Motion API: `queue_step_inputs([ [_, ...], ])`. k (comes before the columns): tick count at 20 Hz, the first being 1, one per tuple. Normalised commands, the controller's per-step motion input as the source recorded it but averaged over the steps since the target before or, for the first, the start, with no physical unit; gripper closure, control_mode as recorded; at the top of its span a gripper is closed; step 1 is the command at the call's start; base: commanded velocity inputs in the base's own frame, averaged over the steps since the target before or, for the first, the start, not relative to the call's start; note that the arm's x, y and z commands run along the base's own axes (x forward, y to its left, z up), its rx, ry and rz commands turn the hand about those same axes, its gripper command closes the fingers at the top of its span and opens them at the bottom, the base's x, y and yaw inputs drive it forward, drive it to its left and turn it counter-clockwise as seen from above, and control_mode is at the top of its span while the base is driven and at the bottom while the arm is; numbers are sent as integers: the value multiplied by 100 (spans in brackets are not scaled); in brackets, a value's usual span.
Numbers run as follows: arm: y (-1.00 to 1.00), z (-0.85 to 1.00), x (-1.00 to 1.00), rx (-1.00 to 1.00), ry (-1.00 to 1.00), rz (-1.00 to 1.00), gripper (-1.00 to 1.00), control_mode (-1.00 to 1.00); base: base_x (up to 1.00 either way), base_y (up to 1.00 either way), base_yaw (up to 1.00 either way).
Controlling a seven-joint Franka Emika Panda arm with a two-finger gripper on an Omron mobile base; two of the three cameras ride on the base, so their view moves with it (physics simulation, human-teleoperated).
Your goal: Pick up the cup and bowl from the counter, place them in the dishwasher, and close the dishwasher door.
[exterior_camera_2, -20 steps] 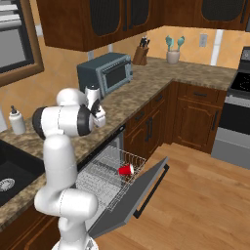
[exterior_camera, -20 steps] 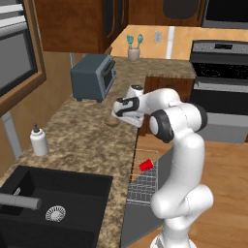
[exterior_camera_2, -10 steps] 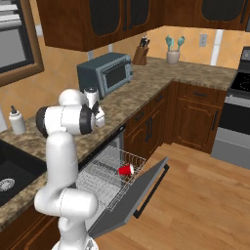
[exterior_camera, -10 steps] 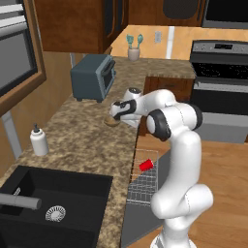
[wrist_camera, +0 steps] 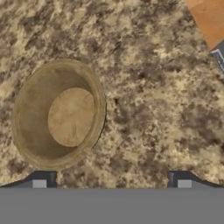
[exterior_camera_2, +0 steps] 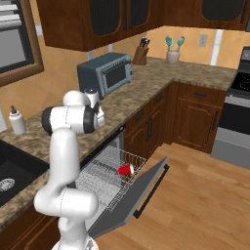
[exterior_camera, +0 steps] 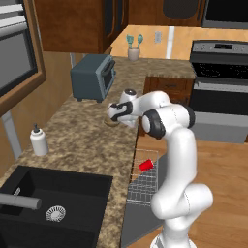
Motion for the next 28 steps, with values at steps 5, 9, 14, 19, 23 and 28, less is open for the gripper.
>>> queue_step_inputs([
  [5,0,-23,33,0,0,-4,-100,-100,0,0,0],
  [9,0,-23,29,0,-1,-4,-100,-100,0,0,0],
  [14,0,-12,33,0,0,-3,-100,-100,0,0,0],
  [19,0,-13,28,0,0,-3,-100,-100,0,0,0],
  [23,3,-31,0,0,0,-2,100,-100,0,0,0],
  [28,-5,-23,-21,0,0,-2,100,-100,0,0,0],
])
